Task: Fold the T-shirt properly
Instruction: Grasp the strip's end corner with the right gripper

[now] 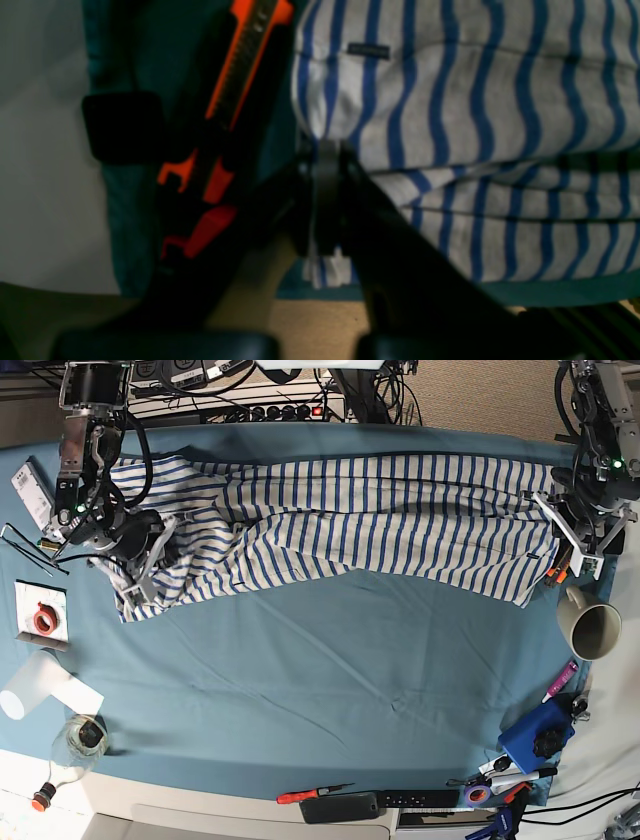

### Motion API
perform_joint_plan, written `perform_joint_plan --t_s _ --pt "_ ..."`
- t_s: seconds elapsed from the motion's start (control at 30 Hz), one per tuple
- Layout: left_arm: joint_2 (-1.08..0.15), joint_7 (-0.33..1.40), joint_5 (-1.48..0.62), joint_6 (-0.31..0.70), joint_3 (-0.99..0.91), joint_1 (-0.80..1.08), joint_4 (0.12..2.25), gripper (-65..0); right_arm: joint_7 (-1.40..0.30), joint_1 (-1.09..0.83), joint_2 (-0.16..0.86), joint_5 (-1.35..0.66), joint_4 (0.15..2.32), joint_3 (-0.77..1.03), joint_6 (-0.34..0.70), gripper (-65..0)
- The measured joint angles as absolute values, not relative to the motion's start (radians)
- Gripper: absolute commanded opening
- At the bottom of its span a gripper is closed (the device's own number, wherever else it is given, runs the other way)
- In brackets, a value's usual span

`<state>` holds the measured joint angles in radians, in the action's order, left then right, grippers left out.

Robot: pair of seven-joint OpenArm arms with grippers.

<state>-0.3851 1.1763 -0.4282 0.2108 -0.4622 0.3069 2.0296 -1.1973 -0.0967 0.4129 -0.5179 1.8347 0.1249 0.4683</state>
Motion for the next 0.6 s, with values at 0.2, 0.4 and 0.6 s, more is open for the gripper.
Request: perform_joint_plan --t_s 0.2,0.4,0.6 --pt "-0.385 1.176 -0.427 0.211 -0.462 0.307 2.03 -65.0 -1.193 -0.111 0.413 -0.521 1.913 0.125 0.471 -65.0" --pt "-0.385 1.175 -0.427 0.211 -0.462 0.307 2.03 -65.0 -1.227 -0.173 0.412 -0.525 1.93 0.178 0.471 -65.0" --pt "-0.385 1.173 -0.424 0.211 -0.462 0.307 2.03 -65.0 -1.227 -0.265 0.413 -0.628 2.049 0.378 0.49 -65.0"
